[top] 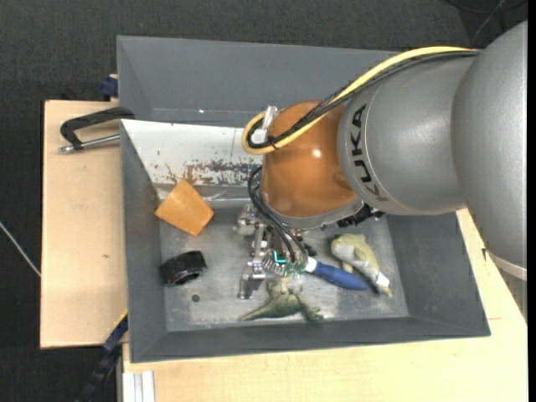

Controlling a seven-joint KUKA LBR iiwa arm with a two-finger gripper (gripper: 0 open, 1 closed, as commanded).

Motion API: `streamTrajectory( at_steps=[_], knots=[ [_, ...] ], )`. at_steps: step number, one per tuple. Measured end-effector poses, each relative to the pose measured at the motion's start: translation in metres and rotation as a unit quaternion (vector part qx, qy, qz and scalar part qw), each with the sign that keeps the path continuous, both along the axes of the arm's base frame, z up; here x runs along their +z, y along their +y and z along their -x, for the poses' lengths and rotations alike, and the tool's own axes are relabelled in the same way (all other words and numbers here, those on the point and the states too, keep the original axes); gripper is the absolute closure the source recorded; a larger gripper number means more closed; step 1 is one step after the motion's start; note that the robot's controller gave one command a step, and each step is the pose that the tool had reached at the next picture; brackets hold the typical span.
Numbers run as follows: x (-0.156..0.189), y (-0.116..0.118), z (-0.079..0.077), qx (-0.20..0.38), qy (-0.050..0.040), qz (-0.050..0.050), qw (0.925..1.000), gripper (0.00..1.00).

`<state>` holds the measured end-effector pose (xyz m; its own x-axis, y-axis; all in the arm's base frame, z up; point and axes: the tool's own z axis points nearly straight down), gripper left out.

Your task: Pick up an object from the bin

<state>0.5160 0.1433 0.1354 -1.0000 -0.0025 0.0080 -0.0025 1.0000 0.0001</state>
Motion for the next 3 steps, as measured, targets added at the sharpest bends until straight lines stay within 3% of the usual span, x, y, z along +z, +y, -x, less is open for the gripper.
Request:
streamTrajectory(
  at_steps=[1,2,3],
  knots=[
    [-0.060,-0.136,-0.048,0.059,-0.0056,-0.006,0.9982,0.00],
    [-0.060,-0.137,-0.050,0.062,-0.0123,-0.002,0.9980,1.00],
    [0.131,-0.114,-0.037,0.193,-0.0110,0.000,0.9812,1.00]
  ],
)
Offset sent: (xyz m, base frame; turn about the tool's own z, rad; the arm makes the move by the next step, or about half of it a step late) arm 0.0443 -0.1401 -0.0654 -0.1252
